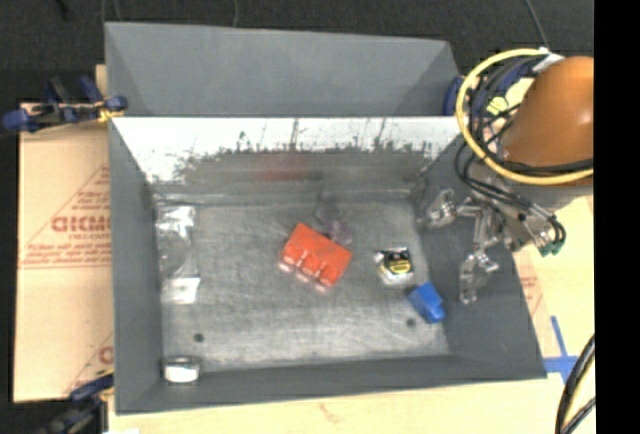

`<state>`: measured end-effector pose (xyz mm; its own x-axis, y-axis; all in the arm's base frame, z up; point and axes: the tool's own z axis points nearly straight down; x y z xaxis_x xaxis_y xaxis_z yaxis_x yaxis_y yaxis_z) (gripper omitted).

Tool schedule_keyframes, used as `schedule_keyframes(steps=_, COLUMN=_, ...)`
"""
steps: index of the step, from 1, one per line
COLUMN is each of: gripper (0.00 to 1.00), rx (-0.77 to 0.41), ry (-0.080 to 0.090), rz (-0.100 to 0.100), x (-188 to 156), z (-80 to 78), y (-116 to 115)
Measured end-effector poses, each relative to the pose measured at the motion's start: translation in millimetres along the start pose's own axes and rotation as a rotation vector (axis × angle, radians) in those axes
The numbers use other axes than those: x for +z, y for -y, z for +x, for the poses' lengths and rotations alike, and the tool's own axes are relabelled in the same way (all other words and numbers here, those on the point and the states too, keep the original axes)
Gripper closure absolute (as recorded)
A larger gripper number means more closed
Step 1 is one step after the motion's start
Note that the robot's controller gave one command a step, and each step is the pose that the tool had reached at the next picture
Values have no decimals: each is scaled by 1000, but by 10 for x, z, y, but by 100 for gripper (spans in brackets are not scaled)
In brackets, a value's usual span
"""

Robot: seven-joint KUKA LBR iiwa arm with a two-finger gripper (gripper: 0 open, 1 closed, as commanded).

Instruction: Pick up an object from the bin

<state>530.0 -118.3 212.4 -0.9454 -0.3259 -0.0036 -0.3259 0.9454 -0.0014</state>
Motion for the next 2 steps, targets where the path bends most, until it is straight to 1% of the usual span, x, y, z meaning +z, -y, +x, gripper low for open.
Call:
schedule_keyframes(steps=1, gripper=0, rx=25, ry=16, rz=4, x=1355, z=-65, y=220)
schedule_keyframes(steps=2, gripper=100, rx=22, ry=11, rz=7, x=1314, z=-53, y=241)
